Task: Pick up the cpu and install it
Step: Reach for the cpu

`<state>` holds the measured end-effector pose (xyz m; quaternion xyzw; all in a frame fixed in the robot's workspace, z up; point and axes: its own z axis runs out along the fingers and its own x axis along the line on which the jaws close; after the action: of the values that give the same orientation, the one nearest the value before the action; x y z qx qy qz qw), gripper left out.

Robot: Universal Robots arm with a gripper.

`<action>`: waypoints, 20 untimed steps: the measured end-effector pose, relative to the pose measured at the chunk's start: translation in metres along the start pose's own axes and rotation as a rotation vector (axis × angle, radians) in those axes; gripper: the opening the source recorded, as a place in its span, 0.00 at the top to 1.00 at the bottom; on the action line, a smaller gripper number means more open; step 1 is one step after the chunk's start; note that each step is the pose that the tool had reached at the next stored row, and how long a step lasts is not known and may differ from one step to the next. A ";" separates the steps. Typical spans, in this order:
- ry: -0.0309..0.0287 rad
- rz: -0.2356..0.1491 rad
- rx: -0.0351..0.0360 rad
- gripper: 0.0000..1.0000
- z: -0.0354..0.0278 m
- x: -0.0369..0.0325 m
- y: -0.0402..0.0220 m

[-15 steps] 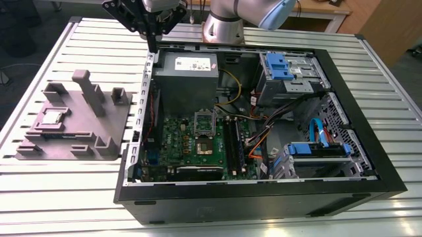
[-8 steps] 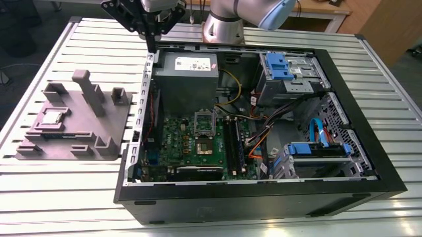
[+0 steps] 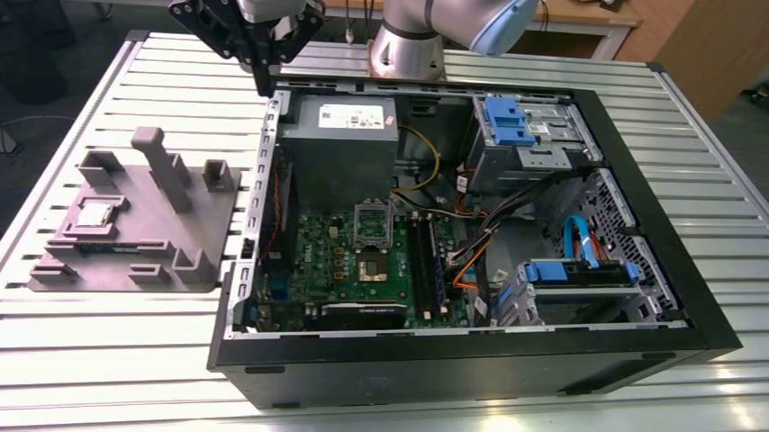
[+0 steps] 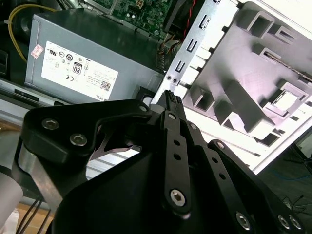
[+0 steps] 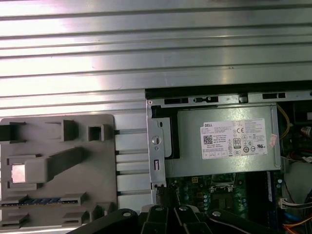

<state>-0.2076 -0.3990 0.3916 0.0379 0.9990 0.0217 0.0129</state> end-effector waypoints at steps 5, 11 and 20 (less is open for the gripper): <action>-0.0001 0.000 -0.0001 0.89 0.0001 0.0024 -0.0001; 0.0000 0.000 0.0000 0.89 0.0001 0.0043 -0.0003; 0.0002 0.000 0.0000 0.89 0.0003 0.0089 -0.0007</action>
<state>-0.2165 -0.3989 0.3911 0.0379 0.9990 0.0217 0.0128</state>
